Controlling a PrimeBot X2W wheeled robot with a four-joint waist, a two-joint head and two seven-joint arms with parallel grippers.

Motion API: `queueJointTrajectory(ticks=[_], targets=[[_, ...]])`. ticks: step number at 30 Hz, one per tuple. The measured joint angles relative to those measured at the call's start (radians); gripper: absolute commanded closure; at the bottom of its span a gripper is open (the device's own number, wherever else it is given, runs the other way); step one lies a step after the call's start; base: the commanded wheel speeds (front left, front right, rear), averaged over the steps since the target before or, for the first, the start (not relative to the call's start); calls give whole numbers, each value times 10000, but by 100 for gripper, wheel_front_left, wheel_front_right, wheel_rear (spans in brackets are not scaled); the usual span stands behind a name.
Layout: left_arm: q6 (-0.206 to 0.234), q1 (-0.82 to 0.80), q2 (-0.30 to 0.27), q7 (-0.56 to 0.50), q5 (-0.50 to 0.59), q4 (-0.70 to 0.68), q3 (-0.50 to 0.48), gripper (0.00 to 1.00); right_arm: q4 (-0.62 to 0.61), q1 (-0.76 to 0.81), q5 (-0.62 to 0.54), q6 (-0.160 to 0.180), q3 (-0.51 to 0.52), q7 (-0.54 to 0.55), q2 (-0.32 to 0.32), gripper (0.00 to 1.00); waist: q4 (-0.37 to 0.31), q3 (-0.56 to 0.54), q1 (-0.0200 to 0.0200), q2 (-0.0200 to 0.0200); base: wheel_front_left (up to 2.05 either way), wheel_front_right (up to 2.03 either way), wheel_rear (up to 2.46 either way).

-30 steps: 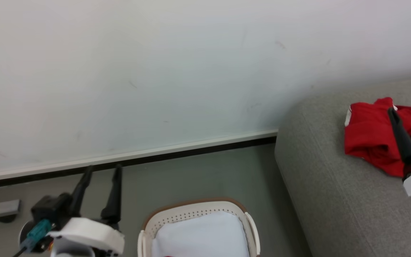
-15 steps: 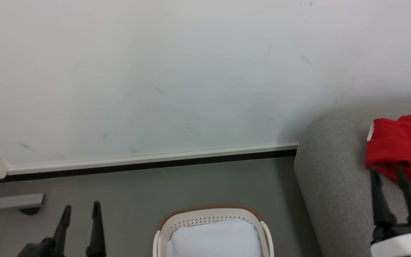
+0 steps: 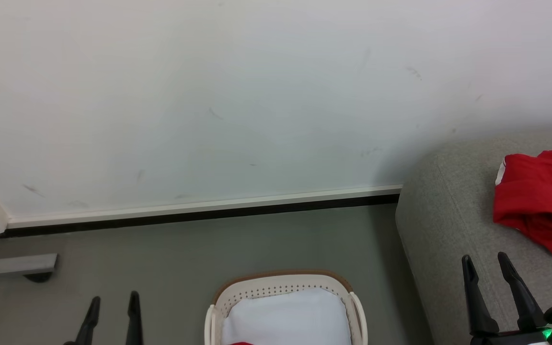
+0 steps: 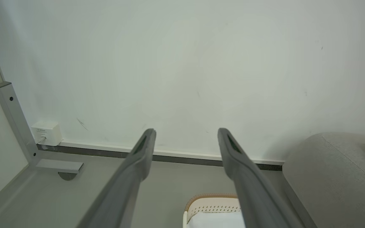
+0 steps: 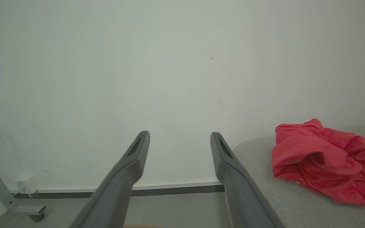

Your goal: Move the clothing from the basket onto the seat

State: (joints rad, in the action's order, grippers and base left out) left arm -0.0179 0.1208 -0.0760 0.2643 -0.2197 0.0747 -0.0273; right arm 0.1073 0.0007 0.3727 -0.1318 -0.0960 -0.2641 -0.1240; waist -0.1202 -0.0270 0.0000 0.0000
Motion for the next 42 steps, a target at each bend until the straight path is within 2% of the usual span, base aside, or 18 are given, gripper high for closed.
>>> queueJointTrajectory(ticks=[6, 17, 27, 34, 39, 42], targets=[[-320, -140, 167, 0, 305, 77, -293, 0, -15, -152, -17, 0, -2, 0, 36, 0, -49, 69, 0, 0, 0, 0, 0], [-552, -238, 257, 0, 439, 188, -453, 0, 88, -198, -15, 0, -40, -2, 42, 0, -52, 154, 0, 0, 0, 0, 0], [-742, -847, 268, 0, 410, 535, 186, 0, 50, -291, 13, 0, 345, -2, -105, 0, -204, 477, 0, 0, 0, 0, 0], [-976, -2153, 215, 2, 700, 1680, 859, 0, -67, -1110, 12, 0, 472, -2, -372, 0, -511, 1298, 0, 0, 0, 0, 0], [-1064, -3281, -176, -157, 702, 3204, 1546, 0, -278, -1618, 6, 0, 817, -2, -293, 0, -831, 2142, 1, 0, 0, 0, 0], [-1093, -3975, -508, -604, 660, 4046, 1973, 0, -420, -1793, -8, 0, 1009, -2, -104, 0, -1079, 2667, 2, 0, 0, 0, 0]])
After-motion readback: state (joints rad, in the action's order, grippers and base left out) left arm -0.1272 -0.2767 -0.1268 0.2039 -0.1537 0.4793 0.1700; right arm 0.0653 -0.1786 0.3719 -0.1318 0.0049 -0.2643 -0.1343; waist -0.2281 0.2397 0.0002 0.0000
